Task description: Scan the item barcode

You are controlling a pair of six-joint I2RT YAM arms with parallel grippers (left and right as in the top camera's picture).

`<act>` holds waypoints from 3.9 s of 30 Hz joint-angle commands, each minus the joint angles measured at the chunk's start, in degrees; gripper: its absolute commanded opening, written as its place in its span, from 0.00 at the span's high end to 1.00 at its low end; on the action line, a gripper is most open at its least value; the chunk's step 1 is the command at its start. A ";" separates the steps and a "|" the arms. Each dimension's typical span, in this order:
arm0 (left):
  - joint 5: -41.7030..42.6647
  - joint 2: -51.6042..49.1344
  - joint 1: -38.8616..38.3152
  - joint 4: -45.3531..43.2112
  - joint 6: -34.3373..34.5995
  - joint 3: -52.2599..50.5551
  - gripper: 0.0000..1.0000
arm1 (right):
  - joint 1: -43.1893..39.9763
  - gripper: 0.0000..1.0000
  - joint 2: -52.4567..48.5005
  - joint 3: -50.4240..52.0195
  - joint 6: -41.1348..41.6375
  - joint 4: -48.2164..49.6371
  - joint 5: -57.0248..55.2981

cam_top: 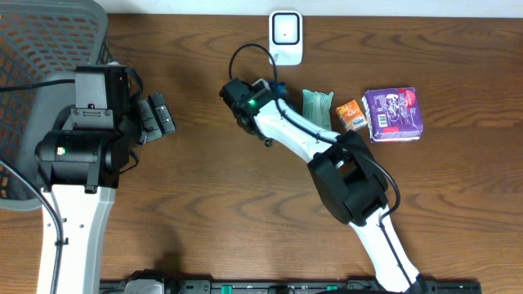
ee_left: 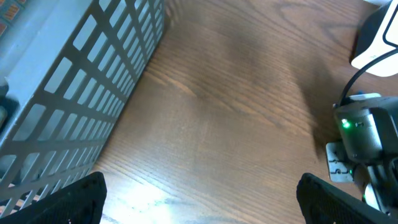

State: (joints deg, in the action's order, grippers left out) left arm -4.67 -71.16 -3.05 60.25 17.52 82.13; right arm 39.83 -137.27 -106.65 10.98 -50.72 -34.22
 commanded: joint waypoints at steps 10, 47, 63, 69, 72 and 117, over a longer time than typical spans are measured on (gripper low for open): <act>-0.52 -0.22 0.20 0.20 -0.76 0.61 0.02 | -4.17 0.99 -3.63 -6.69 0.85 -6.73 28.81; -0.52 -0.22 0.20 0.20 -0.76 0.61 0.02 | -17.42 0.52 -2.21 -20.68 3.89 -23.47 55.17; -0.50 -0.22 0.20 0.20 -0.76 0.61 0.02 | -10.86 0.29 -2.40 -13.66 -6.14 -23.71 45.86; -0.52 -0.22 0.20 0.20 -0.76 0.61 0.02 | -11.43 0.57 -2.40 -7.43 -4.76 -15.54 49.03; -0.52 -0.22 0.20 0.20 -0.76 0.61 0.02 | -11.67 0.79 -2.40 -6.29 0.26 -11.82 52.19; -0.52 -0.22 0.20 0.20 -0.76 0.61 0.02 | -15.74 0.32 8.20 -6.71 30.75 -5.60 40.74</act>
State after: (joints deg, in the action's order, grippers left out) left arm -4.69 -71.16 -3.05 60.23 17.52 82.13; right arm 23.64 -134.61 -113.47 45.23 -56.14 7.64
